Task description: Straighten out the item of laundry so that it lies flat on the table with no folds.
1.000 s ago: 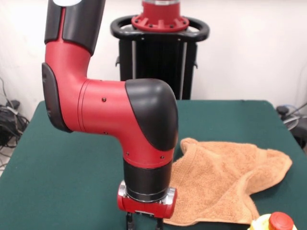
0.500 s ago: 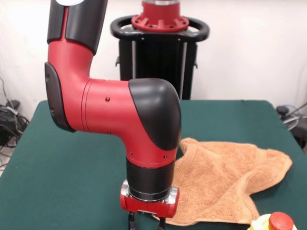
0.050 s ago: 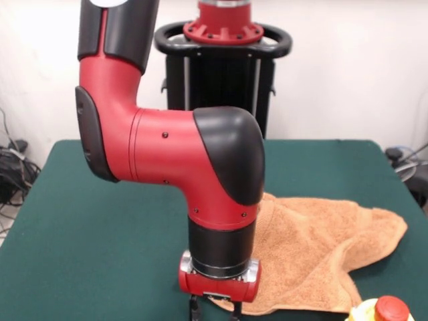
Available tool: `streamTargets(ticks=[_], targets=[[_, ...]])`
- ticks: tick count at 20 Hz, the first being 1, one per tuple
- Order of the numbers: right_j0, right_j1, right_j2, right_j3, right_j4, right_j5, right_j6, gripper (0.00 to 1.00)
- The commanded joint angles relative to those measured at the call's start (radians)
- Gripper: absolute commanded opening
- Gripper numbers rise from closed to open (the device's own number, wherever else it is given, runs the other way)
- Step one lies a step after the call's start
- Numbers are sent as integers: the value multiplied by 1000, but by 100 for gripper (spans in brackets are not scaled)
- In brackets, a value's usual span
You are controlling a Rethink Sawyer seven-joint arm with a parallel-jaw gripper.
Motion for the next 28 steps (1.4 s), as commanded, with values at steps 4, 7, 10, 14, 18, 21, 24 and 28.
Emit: streamTargets(ticks=[4,7,10,14,18,21,24,28], targets=[[1,-14,74,133,-18,-56,46,100],[-12,-8,82,134,-19,-60,32,100],[-26,8,90,125,-21,-68,20,100],[-30,4,81,120,-32,-75,14,100],[-22,21,65,89,-63,-151,21,100],[-22,35,63,76,-72,-185,20,100],[-31,39,71,76,-71,-196,8,100],[-16,-7,50,121,-56,-179,28,100]])
